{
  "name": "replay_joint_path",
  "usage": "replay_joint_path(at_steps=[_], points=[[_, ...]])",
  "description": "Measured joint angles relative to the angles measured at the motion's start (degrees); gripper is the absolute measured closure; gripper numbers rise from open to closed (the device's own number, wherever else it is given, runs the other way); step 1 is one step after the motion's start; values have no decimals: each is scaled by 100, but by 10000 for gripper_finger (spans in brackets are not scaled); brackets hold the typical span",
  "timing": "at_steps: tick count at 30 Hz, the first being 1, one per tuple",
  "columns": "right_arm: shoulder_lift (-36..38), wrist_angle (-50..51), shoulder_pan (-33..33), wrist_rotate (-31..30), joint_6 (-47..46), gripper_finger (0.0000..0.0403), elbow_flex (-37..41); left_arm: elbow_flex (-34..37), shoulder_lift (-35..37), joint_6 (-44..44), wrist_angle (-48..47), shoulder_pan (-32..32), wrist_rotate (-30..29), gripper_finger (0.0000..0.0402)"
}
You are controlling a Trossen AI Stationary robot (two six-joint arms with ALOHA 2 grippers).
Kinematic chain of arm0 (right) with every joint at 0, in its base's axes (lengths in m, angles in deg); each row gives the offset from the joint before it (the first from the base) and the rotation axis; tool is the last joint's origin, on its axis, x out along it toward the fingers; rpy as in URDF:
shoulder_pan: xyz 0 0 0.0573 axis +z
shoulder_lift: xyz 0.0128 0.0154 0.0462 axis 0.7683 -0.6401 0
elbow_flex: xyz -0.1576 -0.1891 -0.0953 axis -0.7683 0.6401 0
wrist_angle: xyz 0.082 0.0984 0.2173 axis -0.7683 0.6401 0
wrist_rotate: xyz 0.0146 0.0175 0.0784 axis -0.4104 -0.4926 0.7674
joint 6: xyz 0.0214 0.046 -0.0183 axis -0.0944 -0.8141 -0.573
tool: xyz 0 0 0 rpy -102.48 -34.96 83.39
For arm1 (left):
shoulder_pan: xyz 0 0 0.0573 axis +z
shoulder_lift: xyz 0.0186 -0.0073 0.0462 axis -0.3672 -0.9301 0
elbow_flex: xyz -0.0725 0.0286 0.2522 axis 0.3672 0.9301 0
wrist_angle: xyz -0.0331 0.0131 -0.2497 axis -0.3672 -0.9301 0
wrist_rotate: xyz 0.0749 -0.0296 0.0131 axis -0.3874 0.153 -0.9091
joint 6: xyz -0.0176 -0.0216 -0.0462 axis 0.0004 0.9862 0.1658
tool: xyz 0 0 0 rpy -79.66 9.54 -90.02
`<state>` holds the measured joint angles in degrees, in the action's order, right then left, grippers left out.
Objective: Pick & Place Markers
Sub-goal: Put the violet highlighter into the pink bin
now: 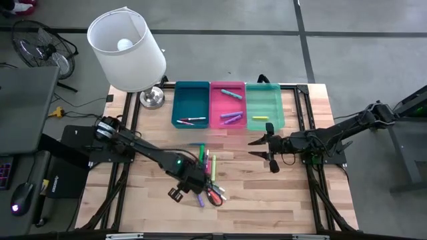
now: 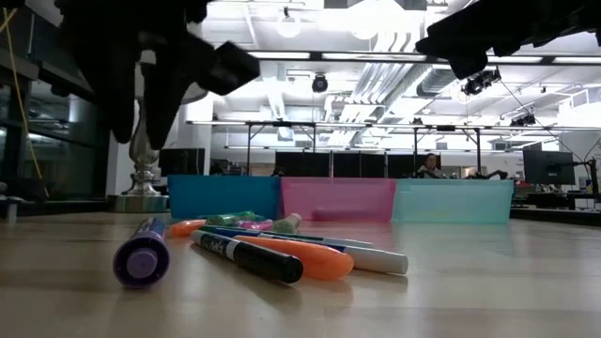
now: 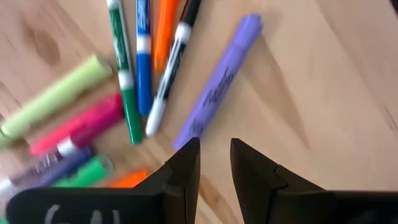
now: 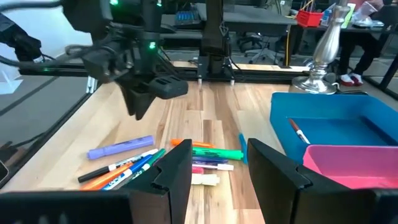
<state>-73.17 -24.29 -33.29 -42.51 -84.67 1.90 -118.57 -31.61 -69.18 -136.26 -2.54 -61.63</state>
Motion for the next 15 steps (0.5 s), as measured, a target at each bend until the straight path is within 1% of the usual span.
replay_joint_path(at_steps=[4,10,12,15], points=[[0,25,0,149,2,261,0,0,0,-323,226,-114,-141,316],[0,186,0,282,-9,261,0,0,0,-674,270,-108,-244,314],[-8,238,0,282,-22,261,2,0,0,-693,274,-105,-281,303],[-15,295,0,282,-24,261,2,0,-6,-745,293,-106,-289,268]])
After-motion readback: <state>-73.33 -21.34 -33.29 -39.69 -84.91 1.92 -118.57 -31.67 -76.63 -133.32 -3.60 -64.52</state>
